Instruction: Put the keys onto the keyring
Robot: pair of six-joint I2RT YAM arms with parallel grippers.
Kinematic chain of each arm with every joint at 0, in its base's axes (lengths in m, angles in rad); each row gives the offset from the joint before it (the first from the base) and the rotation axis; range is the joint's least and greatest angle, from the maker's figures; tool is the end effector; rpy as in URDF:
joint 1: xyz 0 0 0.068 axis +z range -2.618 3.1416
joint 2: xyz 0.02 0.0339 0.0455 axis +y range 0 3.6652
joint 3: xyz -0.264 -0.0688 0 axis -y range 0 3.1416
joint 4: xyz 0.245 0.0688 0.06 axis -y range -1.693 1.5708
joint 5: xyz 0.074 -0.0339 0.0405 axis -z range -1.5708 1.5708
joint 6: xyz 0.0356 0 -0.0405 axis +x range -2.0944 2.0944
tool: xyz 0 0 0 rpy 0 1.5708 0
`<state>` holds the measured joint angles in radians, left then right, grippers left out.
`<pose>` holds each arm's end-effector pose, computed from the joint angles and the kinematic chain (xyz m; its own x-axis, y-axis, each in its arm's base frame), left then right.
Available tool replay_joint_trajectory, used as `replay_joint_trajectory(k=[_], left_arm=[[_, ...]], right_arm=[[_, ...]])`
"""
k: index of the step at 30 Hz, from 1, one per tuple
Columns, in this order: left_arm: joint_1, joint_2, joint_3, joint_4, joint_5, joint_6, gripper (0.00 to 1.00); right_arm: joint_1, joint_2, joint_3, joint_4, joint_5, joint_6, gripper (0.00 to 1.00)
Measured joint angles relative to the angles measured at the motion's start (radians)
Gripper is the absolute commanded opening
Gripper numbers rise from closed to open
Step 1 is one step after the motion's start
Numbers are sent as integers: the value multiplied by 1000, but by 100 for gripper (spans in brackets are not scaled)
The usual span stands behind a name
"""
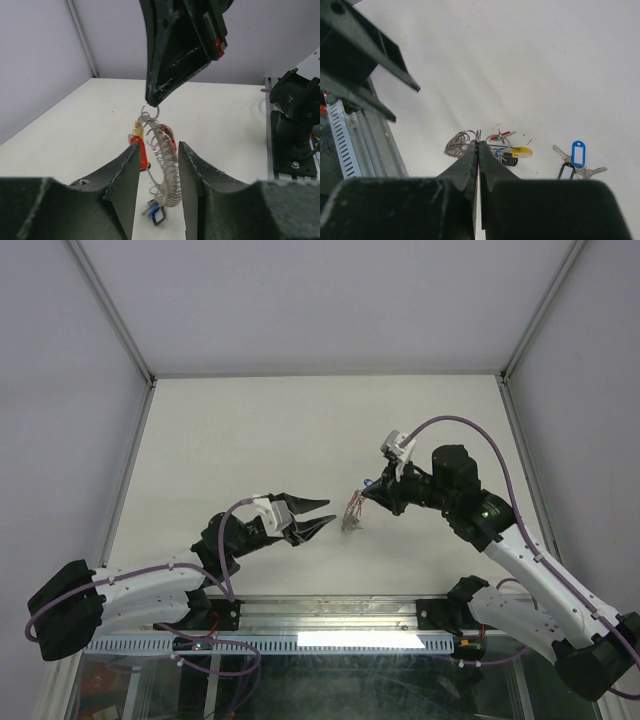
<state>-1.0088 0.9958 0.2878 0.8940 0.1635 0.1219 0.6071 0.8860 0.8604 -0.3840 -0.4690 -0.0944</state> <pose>0.1064 -0.1798 0.2415 0.2097 -0.1078 -0.9718 0.9013 0.4065 0.1494 0.1522 0.1253 0.3296 -0.2456 -0.2729 -0.9302 -0.8765 0.4725 0.0927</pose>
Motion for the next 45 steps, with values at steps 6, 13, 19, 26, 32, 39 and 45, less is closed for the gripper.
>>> replay_joint_trajectory(k=[6, 13, 19, 26, 32, 39, 45], left_arm=[[153, -68, 32, -136, 187, -5, 36], [172, 12, 129, -239, 338, 3, 35], [173, 102, 190, -306, 380, 16, 41], [180, 119, 187, -325, 224, -69, 46], [187, 149, 187, -332, 105, -176, 75], [199, 154, 193, -357, 50, -254, 83], [199, 282, 282, -412, 85, -266, 69]], right_arm=[[0, -80, -92, 48, -74, -118, 0], [0, -130, -148, 125, -191, -270, 0], [4, -101, -156, 144, -124, -292, 2], [5, -42, -139, 84, 83, -30, 24], [5, 92, -60, -72, 194, 233, 38], [5, 232, -28, -206, 223, 456, 53], [5, 81, -233, -192, 271, 676, 59]])
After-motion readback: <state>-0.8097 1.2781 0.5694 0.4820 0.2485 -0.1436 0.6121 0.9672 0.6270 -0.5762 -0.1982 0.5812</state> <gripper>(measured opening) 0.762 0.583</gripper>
